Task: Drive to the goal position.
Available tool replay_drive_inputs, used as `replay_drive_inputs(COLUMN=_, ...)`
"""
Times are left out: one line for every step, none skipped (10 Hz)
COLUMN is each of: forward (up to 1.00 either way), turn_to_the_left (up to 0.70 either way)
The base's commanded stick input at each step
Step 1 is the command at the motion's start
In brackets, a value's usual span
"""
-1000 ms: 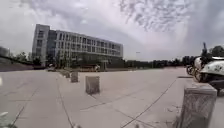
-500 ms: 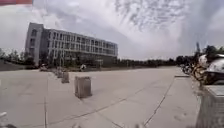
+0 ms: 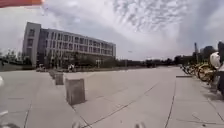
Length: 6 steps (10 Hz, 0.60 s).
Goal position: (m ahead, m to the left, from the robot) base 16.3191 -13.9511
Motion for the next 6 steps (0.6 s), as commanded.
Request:
replay_drive_inputs(forward=0.7, turn_to_the_left=-0.14)
replay_drive_inputs(forward=0.7, turn_to_the_left=-0.14)
replay_drive_inputs(forward=0.7, turn_to_the_left=-0.14)
replay_drive_inputs(forward=0.7, turn_to_the_left=-0.06)
replay_drive_inputs(forward=0.7, turn_to_the_left=0.0)
replay_drive_inputs(forward=0.7, turn_to_the_left=0.0)
